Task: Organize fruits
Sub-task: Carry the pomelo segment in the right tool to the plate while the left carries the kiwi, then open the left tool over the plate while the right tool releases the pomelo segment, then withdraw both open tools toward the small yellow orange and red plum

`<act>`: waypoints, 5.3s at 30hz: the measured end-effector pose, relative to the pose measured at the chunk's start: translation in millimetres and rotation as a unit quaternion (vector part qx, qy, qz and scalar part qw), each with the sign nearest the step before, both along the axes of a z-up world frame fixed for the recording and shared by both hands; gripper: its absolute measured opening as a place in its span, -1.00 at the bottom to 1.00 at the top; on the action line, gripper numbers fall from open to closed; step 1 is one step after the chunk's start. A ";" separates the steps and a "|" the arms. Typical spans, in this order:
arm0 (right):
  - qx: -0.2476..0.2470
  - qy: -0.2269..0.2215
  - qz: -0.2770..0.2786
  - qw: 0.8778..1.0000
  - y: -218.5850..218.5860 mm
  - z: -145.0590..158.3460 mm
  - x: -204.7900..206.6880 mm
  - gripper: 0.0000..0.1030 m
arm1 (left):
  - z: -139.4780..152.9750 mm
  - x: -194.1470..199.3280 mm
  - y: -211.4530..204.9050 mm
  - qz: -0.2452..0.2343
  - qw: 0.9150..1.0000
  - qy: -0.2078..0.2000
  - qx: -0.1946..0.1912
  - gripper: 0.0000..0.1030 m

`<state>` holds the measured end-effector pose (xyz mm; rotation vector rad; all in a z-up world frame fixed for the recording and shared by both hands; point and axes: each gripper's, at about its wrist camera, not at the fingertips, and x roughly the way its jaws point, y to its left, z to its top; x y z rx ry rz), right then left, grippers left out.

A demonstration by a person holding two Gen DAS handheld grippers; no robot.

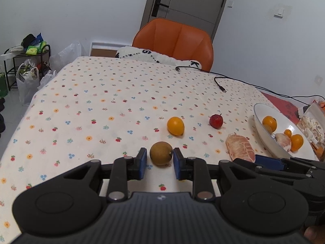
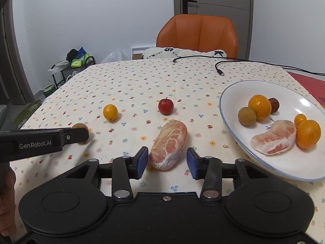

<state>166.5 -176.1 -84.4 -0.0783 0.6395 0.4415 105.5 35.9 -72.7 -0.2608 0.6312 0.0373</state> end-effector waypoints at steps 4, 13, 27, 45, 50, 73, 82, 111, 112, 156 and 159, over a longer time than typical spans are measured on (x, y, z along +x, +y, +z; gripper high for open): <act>-0.002 -0.002 0.002 1.000 3.6 -0.8 4.5 -0.14 | -1.6 3.2 0.5 -0.004 1.000 -0.006 0.002 -0.52; -0.011 -0.013 0.009 1.000 10.5 -1.5 8.6 -0.28 | -3.8 3.4 2.2 -0.012 1.000 -0.015 -0.004 -0.54; 0.016 -0.021 -0.006 1.000 -10.0 13.9 -0.7 -0.38 | 15.5 -7.2 -8.7 -0.024 0.999 -0.039 -0.005 -0.55; 0.045 -0.053 -0.044 0.997 -60.7 37.9 -13.4 -0.38 | 35.7 -5.8 -54.9 -0.062 0.996 -0.060 0.005 -0.55; 0.049 -0.055 -0.058 0.996 -76.7 39.2 -12.5 -0.38 | 38.3 -3.5 -69.3 -0.075 0.995 -0.063 0.009 -0.55; 0.062 -0.054 -0.106 0.991 -132.8 34.0 -1.5 -0.38 | 44.7 11.1 -115.8 -0.109 0.992 -0.065 0.024 -0.55; 0.074 -0.048 -0.123 0.988 -155.7 29.8 4.5 -0.38 | 44.4 23.0 -138.7 -0.124 0.990 -0.065 0.032 -0.55; 0.066 -0.028 -0.167 0.983 -176.4 17.7 19.7 -0.28 | 34.7 52.2 -182.7 -0.156 0.986 -0.055 0.029 -0.52; 0.067 -0.028 -0.165 0.984 -175.2 18.1 19.4 -0.24 | 35.2 51.5 -182.8 -0.157 0.986 -0.054 0.031 -0.51; 0.122 -0.021 -0.005 0.992 -91.5 32.7 -3.9 0.26 | 44.5 -9.2 -61.5 -0.009 0.998 -0.039 0.043 0.51; 0.121 -0.019 0.003 0.992 -85.1 32.8 -2.4 0.26 | 44.1 -8.9 -56.8 -0.004 0.998 -0.039 0.041 0.51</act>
